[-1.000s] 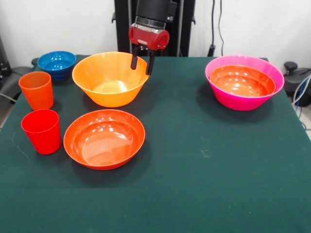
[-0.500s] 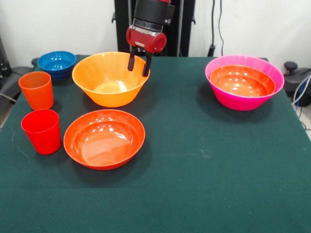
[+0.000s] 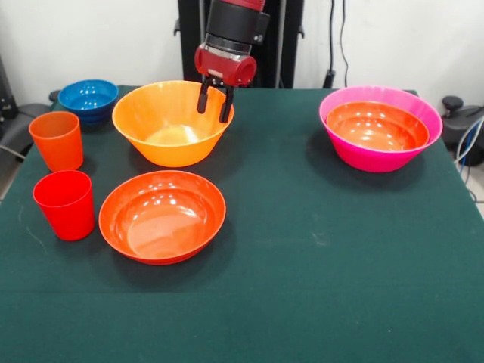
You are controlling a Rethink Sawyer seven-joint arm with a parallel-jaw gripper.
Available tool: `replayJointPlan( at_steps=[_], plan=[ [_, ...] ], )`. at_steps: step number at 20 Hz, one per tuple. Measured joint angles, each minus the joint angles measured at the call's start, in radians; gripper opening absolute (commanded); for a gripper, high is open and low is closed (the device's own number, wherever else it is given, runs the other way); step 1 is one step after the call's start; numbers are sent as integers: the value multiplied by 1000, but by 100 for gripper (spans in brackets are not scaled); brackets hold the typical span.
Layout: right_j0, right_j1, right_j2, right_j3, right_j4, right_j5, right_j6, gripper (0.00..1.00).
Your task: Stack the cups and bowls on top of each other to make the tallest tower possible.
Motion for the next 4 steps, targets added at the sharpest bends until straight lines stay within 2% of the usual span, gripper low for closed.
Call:
replayJointPlan(
  at_steps=[4],
  plan=[
    [3, -16, 0, 1, 0, 0, 0, 100]
  ],
)
